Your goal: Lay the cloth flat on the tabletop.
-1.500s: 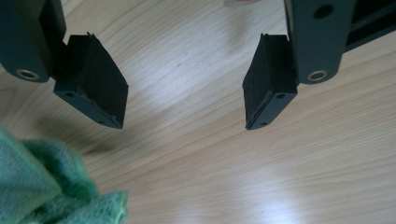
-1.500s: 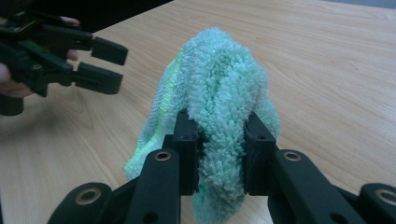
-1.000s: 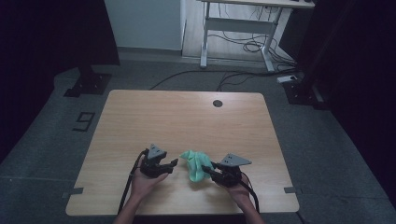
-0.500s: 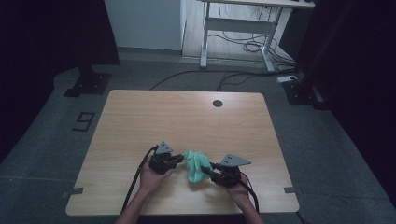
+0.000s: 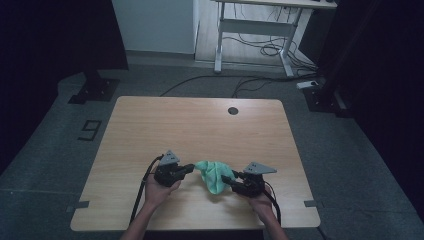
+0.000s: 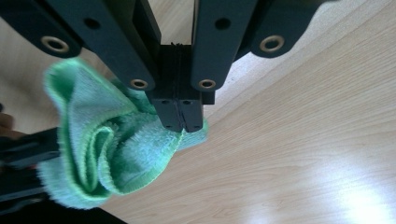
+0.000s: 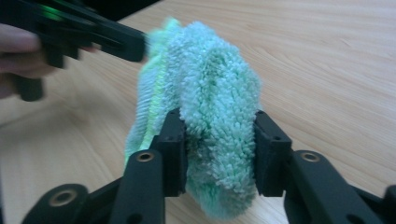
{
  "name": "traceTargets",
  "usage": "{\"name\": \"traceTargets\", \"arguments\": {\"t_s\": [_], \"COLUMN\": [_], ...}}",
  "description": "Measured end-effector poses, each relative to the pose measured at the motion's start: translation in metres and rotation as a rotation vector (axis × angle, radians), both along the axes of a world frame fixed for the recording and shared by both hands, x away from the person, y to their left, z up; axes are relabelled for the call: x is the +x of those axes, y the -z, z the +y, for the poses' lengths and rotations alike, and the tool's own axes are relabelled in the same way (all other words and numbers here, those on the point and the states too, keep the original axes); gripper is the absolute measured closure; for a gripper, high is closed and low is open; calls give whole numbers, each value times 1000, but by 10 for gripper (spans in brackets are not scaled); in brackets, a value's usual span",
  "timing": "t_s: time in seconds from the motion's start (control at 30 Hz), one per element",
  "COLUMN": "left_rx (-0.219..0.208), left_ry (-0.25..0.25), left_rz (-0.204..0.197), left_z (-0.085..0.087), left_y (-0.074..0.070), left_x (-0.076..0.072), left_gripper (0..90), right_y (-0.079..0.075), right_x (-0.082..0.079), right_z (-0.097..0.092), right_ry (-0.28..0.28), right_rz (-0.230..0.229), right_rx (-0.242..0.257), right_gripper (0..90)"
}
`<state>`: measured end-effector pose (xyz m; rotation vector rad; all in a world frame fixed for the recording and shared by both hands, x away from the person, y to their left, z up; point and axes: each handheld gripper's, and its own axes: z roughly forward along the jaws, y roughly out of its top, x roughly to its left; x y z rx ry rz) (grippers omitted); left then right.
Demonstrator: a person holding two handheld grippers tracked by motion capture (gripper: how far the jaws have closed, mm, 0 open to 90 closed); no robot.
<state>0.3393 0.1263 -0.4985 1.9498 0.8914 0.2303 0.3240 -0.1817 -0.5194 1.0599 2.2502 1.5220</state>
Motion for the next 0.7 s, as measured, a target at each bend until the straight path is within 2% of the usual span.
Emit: {"name": "traceTargets", "arguments": {"t_s": [0.03, 0.17, 0.27, 0.3, 0.43, 0.53, 0.6, 0.63, 0.7], "left_rx": [6, 0, -6, -6, -4, 4, 2, -3, -5], "left_ry": [1, 2, -3, -5, -5, 3, 3, 2, 3], "left_rz": [-4, -7, -7, -6, -7, -9, -9, -8, -7], "left_z": [1, 2, 4, 4, 3, 2, 2, 2, 2], "left_y": [-1, -1, -1, -1, 0, 0, 0, 0, 0], "left_x": [-2, -5, -7, -7, -8, -8, -8, -8, -8], "left_gripper": [899, 899, 899, 899, 899, 899, 899, 899, 899], "right_y": [1, 1, -2, -6, -14, -29, -33, -37, -37], "right_x": [1, 1, -2, -6, -8, -2, 2, 13, 18], "right_z": [-3, -9, -15, -18, -19, -9, -5, 6, 10], "right_ry": [40, 77, 117, 133, 138, 135, 129, 107, 101], "right_rz": [-2, 6, -15, -38, -61, -90, -88, -73, -64], "right_rx": [-33, -39, -68, -65, -52, -61, -60, -87, -102], "right_gripper": [555, 516, 475, 463, 455, 447, 449, 455, 460]}}
